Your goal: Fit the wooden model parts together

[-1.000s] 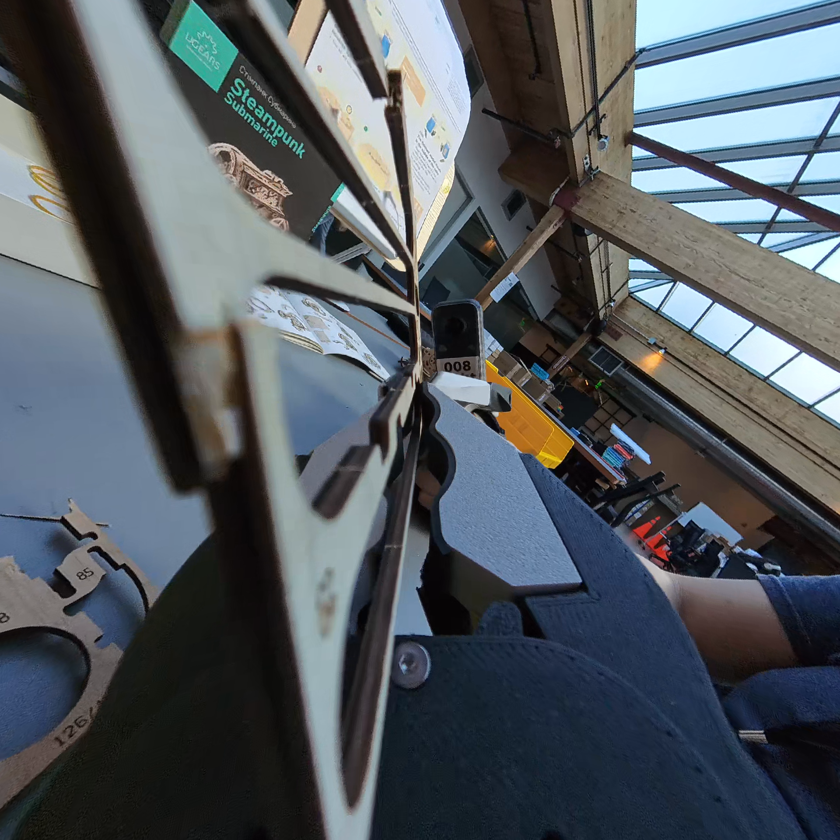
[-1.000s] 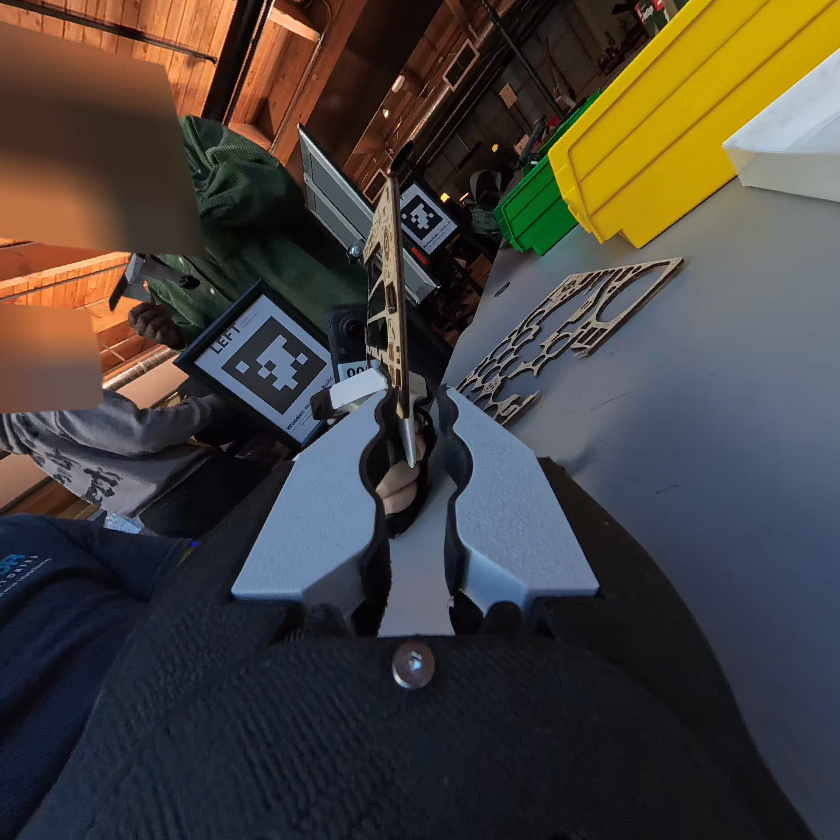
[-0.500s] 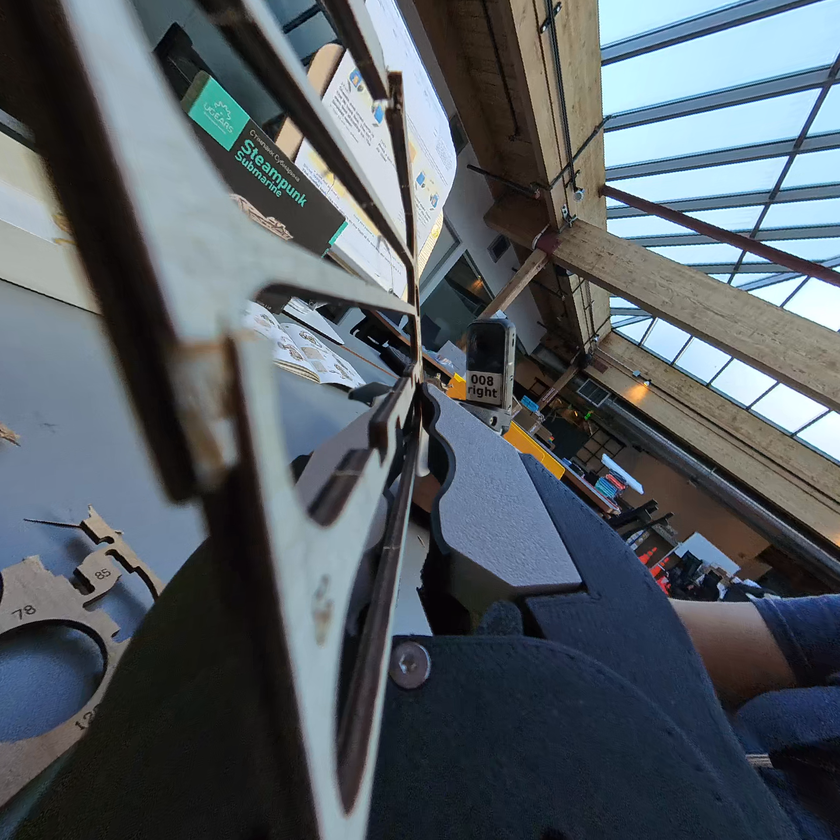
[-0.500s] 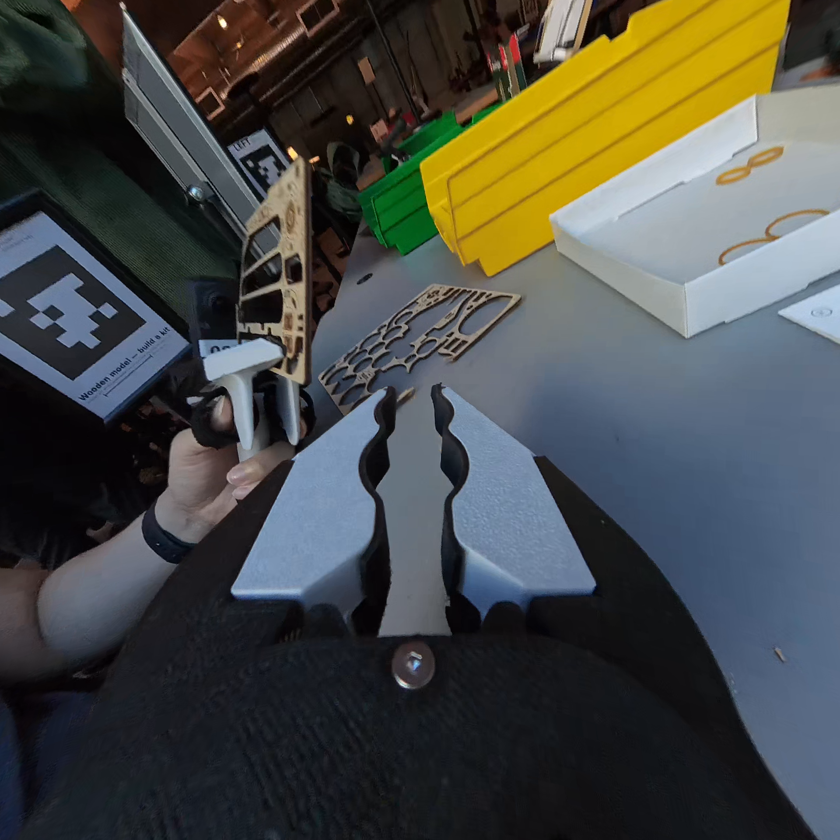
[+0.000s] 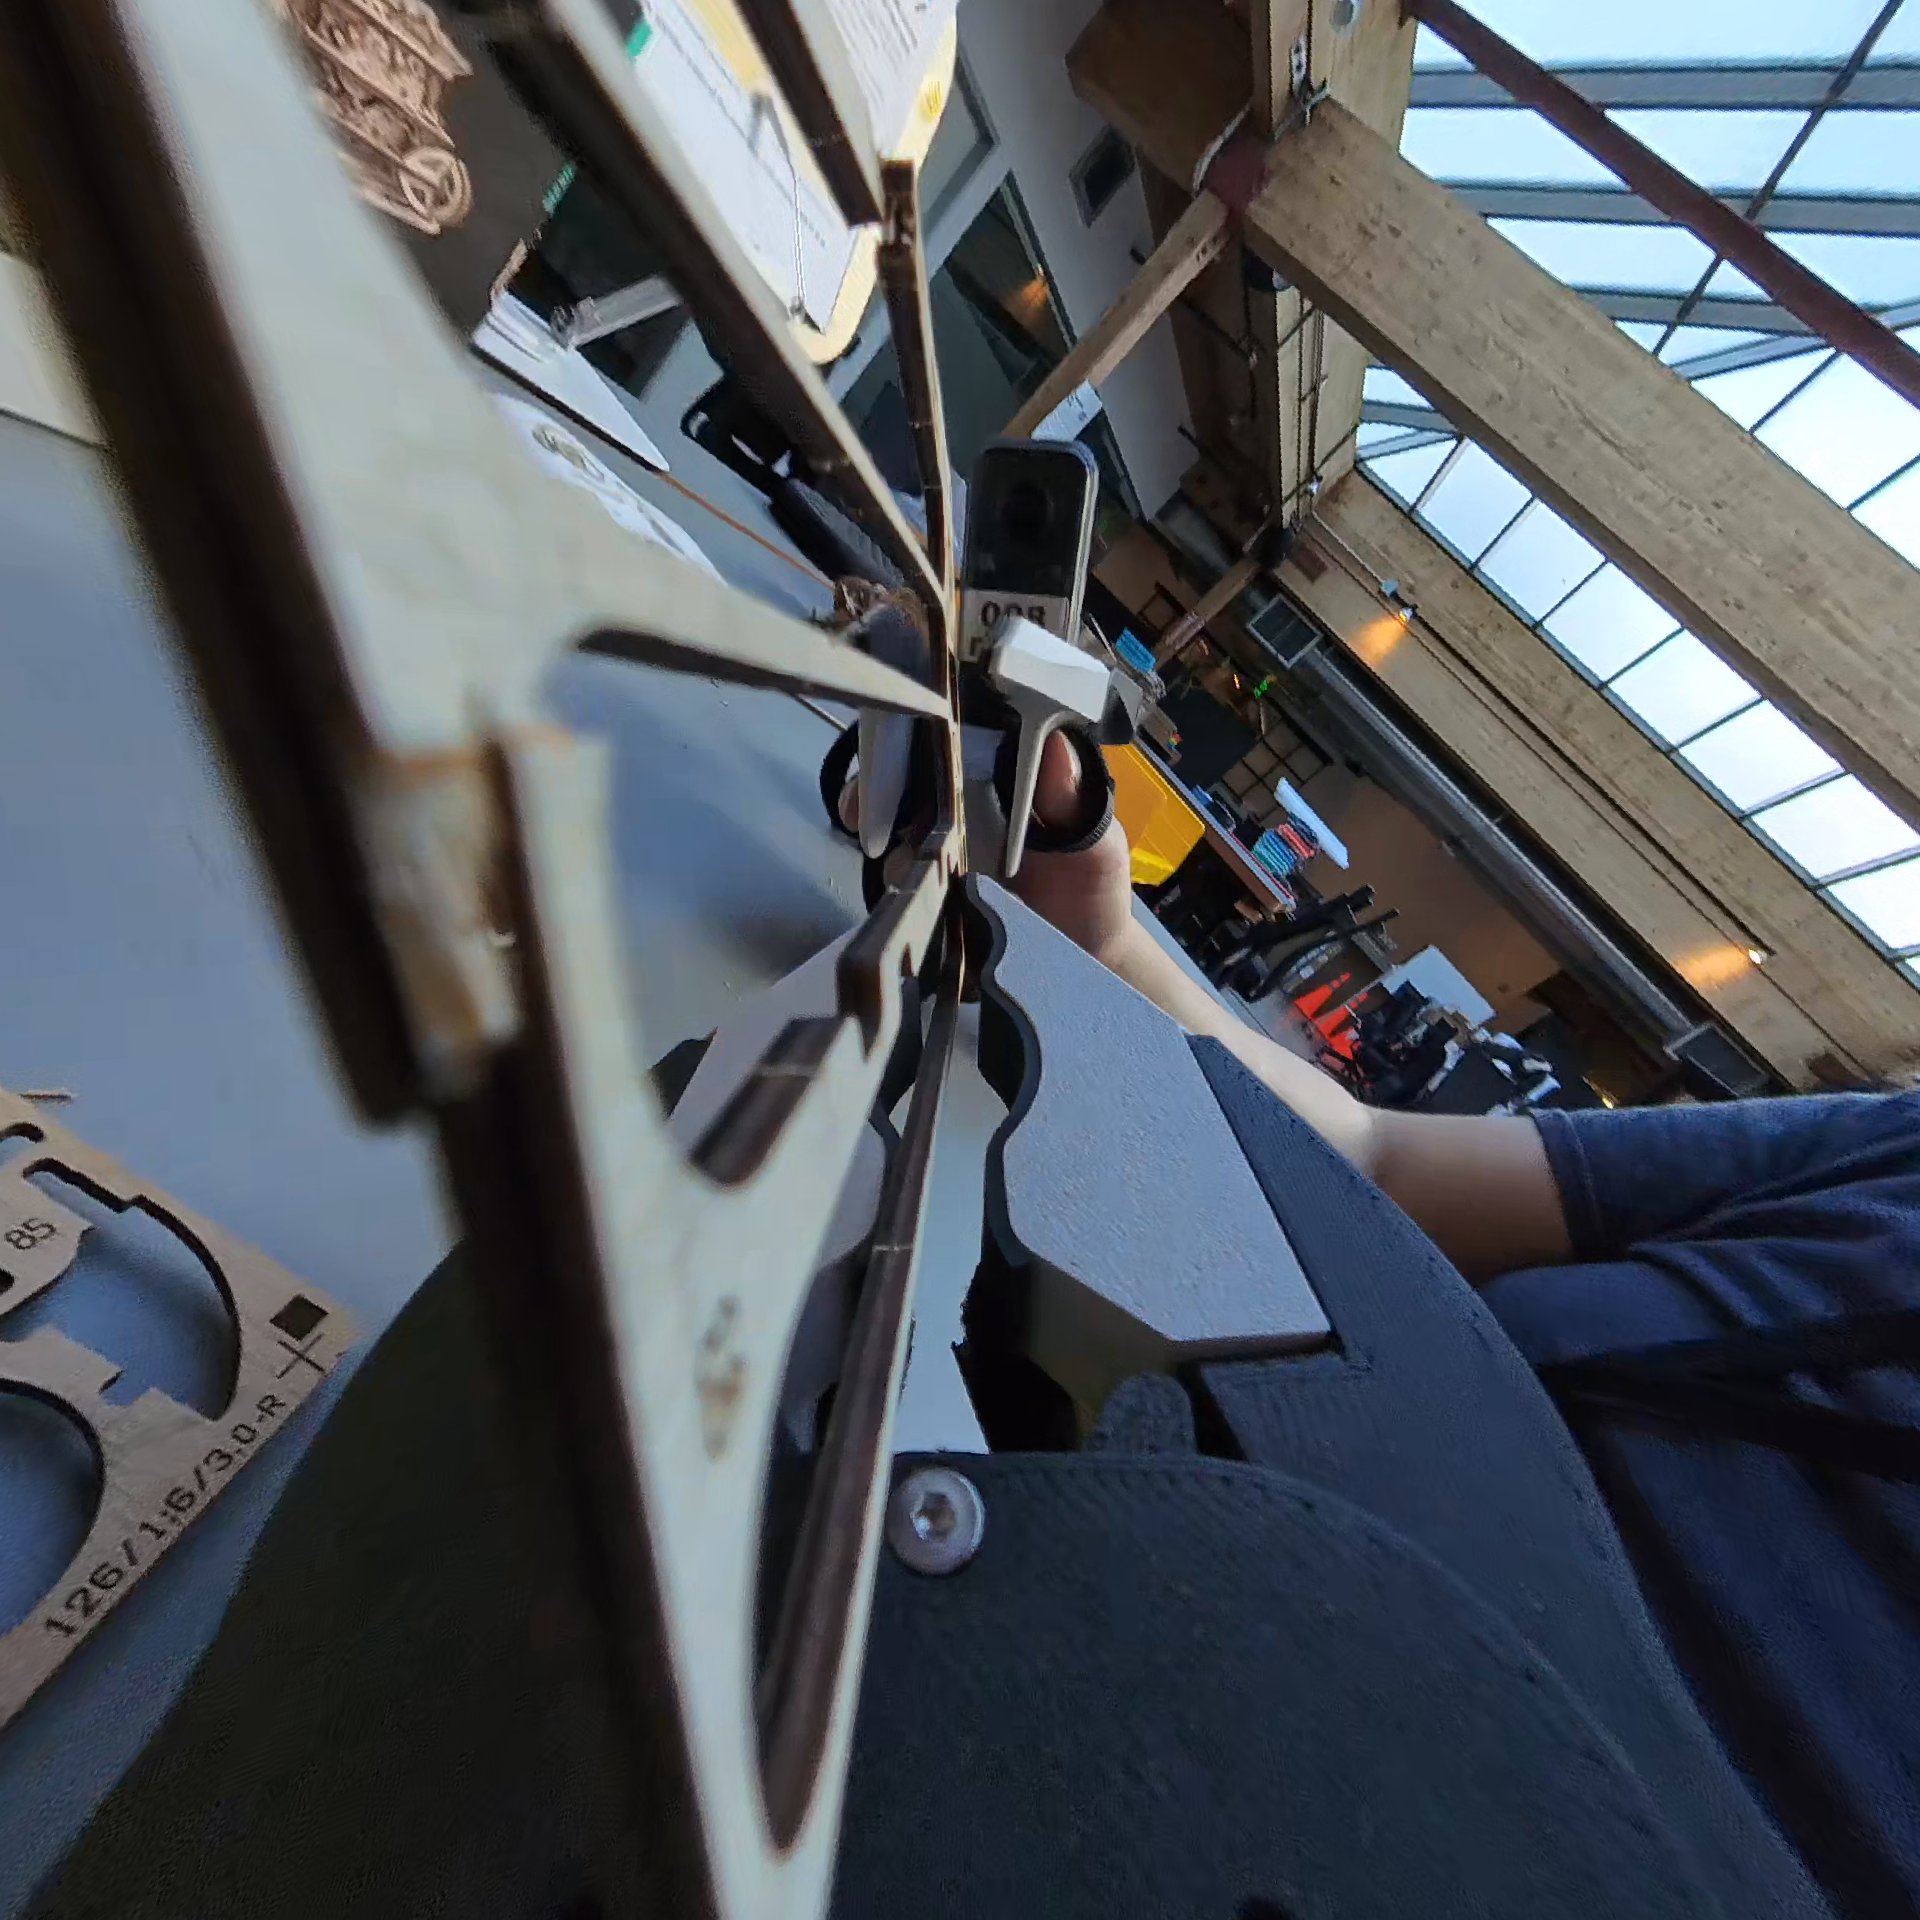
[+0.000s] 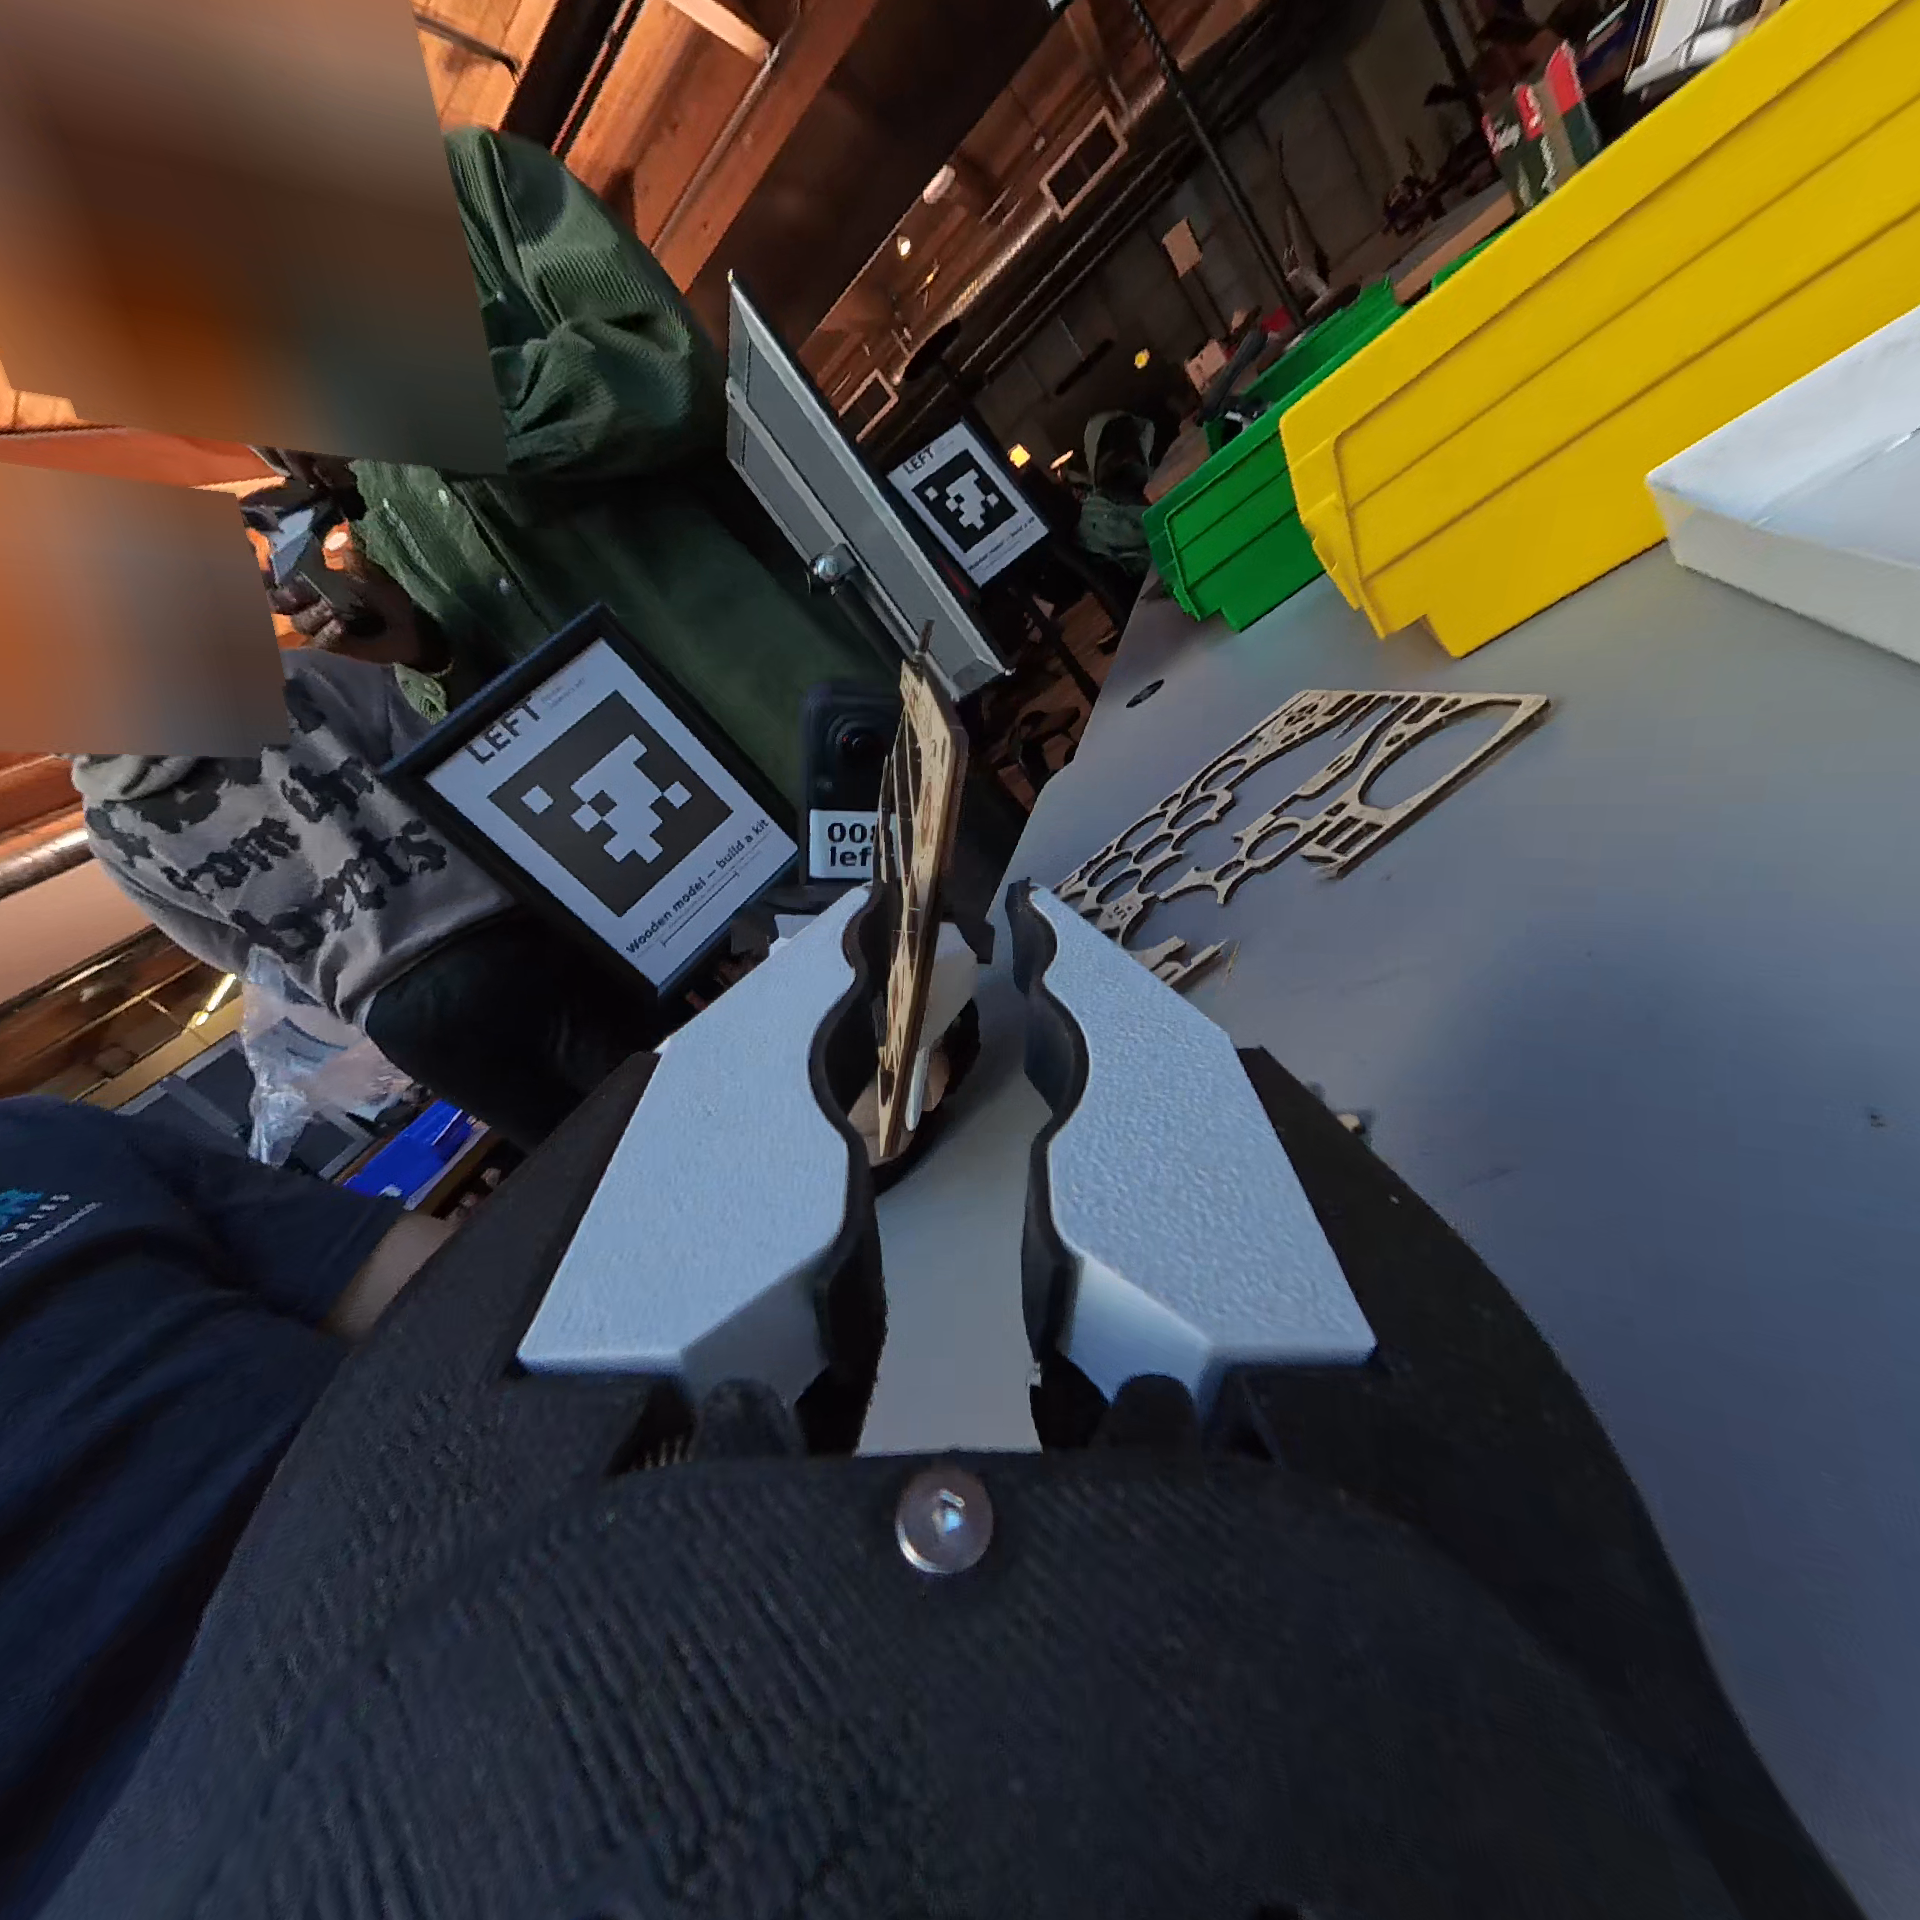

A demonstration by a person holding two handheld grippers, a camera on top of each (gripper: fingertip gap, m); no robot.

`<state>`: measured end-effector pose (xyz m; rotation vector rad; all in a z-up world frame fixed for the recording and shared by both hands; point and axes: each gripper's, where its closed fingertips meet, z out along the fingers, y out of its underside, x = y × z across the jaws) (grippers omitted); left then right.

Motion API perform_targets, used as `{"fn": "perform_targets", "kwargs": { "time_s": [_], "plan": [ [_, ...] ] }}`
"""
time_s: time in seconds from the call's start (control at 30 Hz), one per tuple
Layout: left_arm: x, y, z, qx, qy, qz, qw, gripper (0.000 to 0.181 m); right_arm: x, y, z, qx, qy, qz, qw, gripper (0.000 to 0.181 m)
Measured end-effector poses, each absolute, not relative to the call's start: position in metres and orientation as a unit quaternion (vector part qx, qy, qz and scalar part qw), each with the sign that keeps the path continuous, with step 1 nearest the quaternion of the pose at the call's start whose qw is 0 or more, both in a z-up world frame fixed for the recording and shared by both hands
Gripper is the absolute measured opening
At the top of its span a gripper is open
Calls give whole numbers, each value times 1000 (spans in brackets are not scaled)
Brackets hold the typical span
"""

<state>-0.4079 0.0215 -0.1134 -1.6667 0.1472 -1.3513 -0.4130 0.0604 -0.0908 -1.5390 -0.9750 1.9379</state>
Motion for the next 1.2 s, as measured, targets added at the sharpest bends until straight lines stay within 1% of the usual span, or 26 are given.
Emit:
{"fn": "perform_targets", "kwargs": {
  "time_s": [0.07, 0.1, 0.2, 0.33, 0.47, 0.57, 0.87, 1.03, 1.1, 1.2],
  "plan": [
    [-406, 20, -117, -689, 67, -557, 459, 0, -415, 53, -101, -571, -377, 700, 206, 16],
    [-406, 19, -118, -691, 67, -557, 455, 0, -415, 47, -103, -563, -389, 703, 194, 3],
    [-408, 20, -115, -683, 63, -564, 460, 0, -414, 46, -98, -555, -362, 733, 156, 0],
    [-414, 22, -107, -661, 47, -576, 478, 15, -418, 56, -99, -573, -296, 751, 143, 0],
    [-411, 22, -106, -654, 29, -588, 475, 22, -420, 67, -93, -566, -221, 779, 154, 0],
    [-401, 23, -107, -656, 27, -589, 471, 20, -419, 70, -87, -550, -181, 802, 149, 0],
    [-395, 38, -102, -642, 2, -577, 504, 15, -411, 84, -82, -543, -164, 795, 213, 0],
    [-414, 46, -99, -629, -38, -554, 544, 15, -417, 76, -86, -549, -176, 791, 207, 0],
    [-421, 46, -97, -619, -49, -553, 556, 1, -419, 71, -85, -546, -187, 790, 207, 0],
    [-423, 45, -96, -616, -46, -551, 561, 1, -420, 70, -85, -543, -187, 793, 203, 0]
  ]
}}
